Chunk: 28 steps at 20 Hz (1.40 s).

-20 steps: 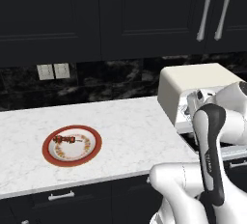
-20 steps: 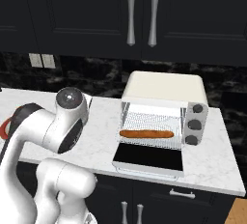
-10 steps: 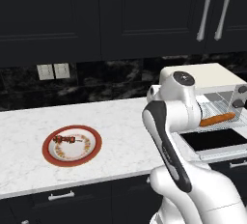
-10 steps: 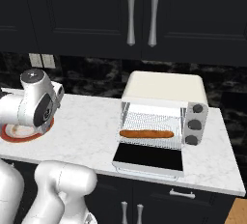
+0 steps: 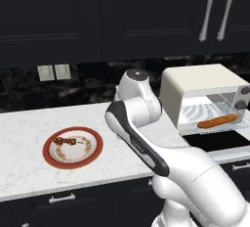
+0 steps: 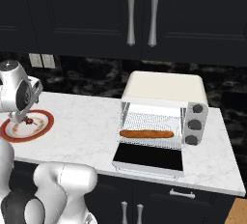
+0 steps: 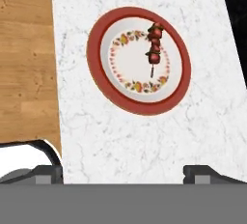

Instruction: Pick up the kebab skewer and baguette bread, and place them inside the toaster oven. Close the toaster oven door and start by setting the timer.

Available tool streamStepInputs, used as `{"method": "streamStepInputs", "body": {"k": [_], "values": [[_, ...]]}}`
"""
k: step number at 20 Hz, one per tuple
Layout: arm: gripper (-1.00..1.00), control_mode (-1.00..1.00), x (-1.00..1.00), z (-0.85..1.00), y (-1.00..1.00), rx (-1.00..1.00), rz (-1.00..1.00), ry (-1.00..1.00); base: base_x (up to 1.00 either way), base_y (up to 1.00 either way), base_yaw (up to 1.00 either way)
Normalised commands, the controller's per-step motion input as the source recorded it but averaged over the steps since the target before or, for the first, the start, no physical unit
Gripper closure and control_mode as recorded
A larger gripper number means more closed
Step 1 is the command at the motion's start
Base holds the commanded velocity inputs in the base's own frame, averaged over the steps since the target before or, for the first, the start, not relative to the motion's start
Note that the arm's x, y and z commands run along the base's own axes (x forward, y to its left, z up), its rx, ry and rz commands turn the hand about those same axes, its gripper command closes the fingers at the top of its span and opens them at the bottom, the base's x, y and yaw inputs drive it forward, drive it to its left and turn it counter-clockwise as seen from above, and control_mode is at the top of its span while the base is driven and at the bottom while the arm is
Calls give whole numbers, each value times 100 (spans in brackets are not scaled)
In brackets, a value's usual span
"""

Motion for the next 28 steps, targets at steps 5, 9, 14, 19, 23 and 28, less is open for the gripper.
{"method": "streamStepInputs", "body": {"k": [5,9,14,19,23,28], "values": [[-100,-100,11,-26,100,0,-17,0,0,0,0],[-100,-100,16,-39,100,-1,-36,-1,0,0,0],[-100,-100,45,-53,45,-3,-26,-3,0,0,0],[-100,-100,54,-47,37,0,-17,1,0,0,0],[-100,-100,52,-63,27,-1,-7,4,0,0,0],[-100,-100,30,-26,3,0,0,5,0,0,0]]}}
